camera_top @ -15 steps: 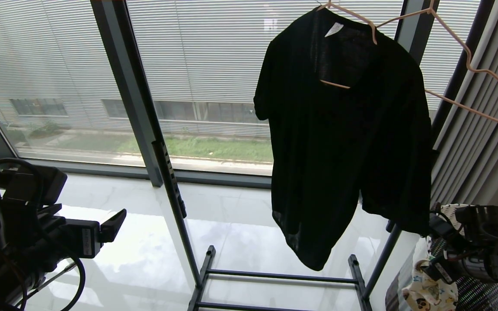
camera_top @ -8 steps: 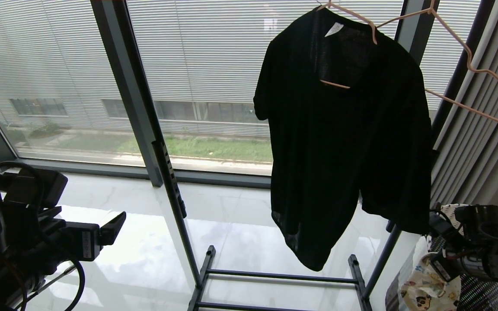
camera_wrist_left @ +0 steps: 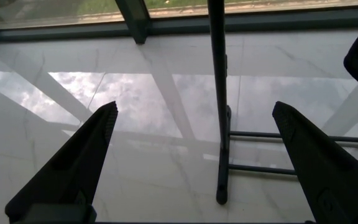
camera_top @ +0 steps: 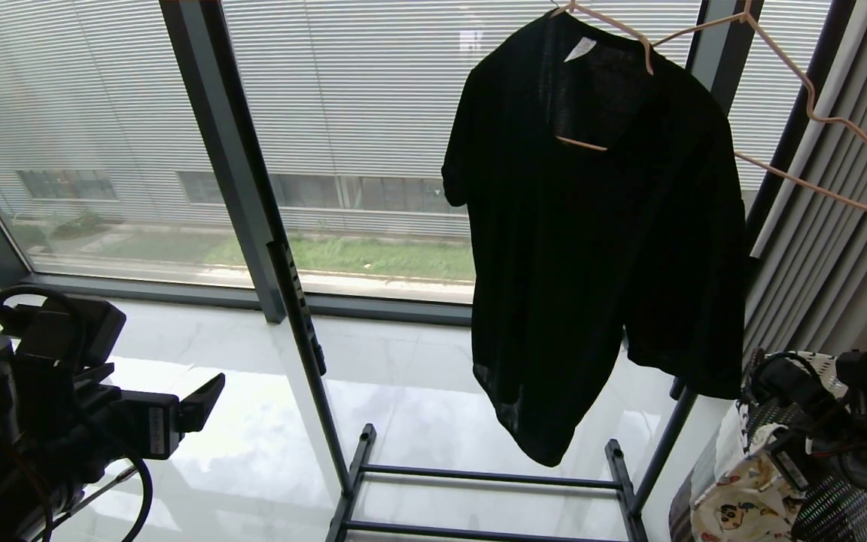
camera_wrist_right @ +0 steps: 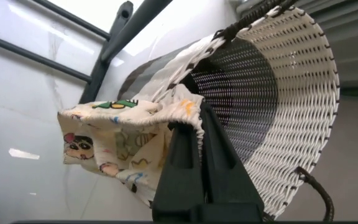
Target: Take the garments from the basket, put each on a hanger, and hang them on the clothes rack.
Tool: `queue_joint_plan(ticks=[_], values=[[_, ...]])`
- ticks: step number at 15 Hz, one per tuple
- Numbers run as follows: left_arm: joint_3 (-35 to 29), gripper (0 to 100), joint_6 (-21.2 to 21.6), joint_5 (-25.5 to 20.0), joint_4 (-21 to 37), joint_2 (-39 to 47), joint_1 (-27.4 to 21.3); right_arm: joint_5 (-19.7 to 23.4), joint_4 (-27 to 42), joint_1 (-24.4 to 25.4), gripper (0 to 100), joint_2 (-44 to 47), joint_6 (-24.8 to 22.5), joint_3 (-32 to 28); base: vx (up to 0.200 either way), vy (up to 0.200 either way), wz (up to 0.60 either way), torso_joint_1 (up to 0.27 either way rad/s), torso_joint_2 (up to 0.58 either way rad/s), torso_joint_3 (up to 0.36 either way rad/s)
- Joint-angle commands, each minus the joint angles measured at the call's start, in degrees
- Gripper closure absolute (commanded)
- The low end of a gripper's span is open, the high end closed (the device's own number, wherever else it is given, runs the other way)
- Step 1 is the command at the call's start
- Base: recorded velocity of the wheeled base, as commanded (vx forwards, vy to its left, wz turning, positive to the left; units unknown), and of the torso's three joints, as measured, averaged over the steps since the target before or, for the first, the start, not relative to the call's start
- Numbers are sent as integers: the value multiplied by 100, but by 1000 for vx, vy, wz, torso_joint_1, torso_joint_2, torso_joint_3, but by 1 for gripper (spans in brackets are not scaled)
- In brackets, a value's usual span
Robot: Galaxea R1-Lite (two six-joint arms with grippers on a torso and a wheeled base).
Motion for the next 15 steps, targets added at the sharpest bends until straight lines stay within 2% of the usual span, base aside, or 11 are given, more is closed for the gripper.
queue_joint_plan(ticks=[1,6,10,11,12,14,15], values=[[-7,0,-18,-5,-1,62,-132,16,507,232,100,-1122,10,24,-200,0,0,-2,2,-7],[2,0,-27,-14,-1,53,-246,16,1192,689,100,-2151,10,-99,-200,0,0,1,0,-3],[-7,0,-106,-32,-10,62,-439,86,2150,987,100,-2625,107,-635,-200,0,0,-1,2,1],[-16,0,-220,-40,-10,53,-606,95,2344,1111,100,-2696,221,-811,0,0,0,0,0,0],[-77,0,-449,-40,-10,53,-993,95,2537,1269,100,-2757,353,-995,0,0,0,0,0,0],[-482,0,-1398,-32,-10,159,-2399,95,2994,1699,100,-2933,590,-1426,0,0,0,0,0,0],[-578,0,-1556,-32,-1,229,-2645,95,3064,1787,100,-2959,625,-1505,0,0,0,0,0,0]])
